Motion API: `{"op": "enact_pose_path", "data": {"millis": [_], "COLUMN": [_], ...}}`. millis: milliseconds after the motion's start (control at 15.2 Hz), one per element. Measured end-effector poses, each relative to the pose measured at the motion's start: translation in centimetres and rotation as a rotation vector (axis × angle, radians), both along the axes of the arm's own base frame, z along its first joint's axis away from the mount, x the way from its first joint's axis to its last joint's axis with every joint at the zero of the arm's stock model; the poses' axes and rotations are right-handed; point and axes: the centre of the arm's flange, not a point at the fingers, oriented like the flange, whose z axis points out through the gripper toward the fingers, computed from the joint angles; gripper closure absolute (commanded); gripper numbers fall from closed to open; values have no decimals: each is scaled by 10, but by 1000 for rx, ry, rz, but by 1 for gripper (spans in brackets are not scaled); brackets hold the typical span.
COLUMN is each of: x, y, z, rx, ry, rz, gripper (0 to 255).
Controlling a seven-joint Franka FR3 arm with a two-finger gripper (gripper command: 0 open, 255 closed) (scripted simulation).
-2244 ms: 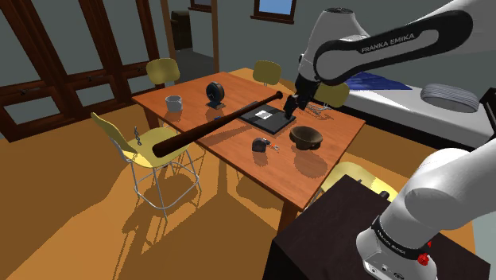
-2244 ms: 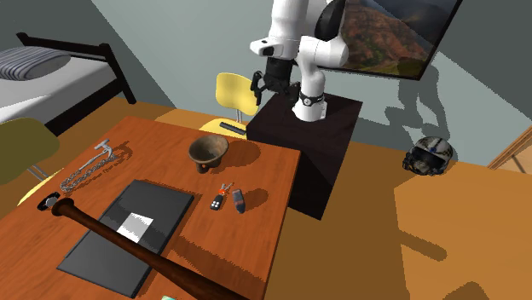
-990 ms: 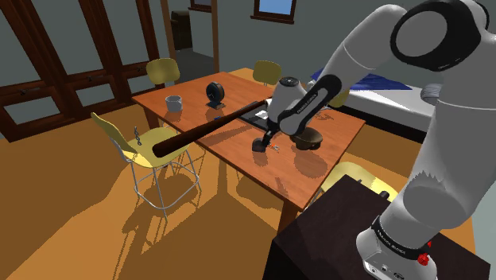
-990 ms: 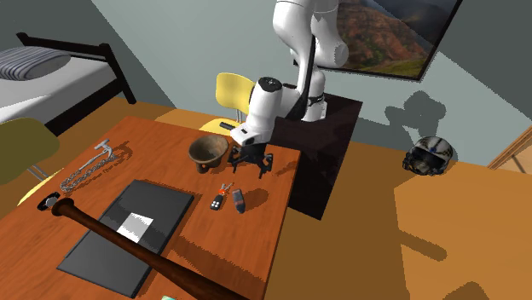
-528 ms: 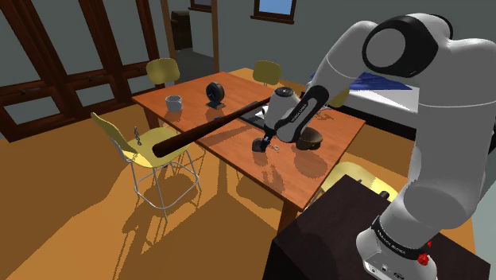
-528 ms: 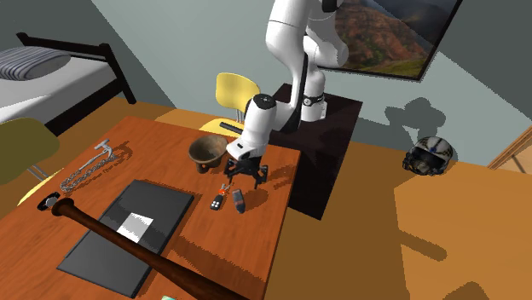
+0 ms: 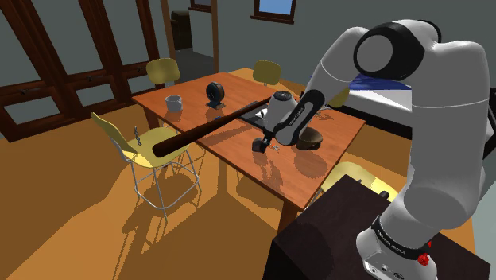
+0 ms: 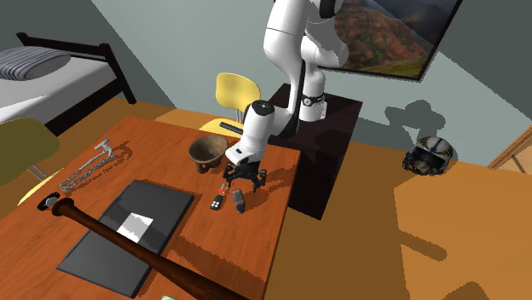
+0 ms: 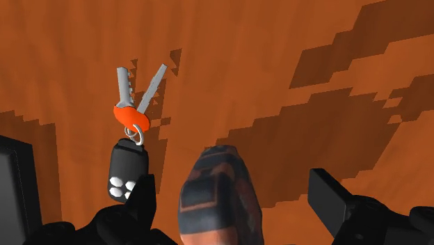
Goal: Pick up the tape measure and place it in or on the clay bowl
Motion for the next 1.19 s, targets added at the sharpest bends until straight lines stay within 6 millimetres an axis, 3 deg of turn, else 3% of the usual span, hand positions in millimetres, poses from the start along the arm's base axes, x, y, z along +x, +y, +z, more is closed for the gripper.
{"op": "enact_pose_path", "data": {"millis": [66,132,726,792,924,1188], "x": [0,0,0,0,9,77], "y": [0,0,0,0,0,16], "z": [0,0,0,0,3,22], "rx": [0,0,0,0,5,-49], "ry": [0,0,0,0,18,248], "rz": [0,0,0,0,29,501], "gripper": [0,255,255,0,0,0]}}
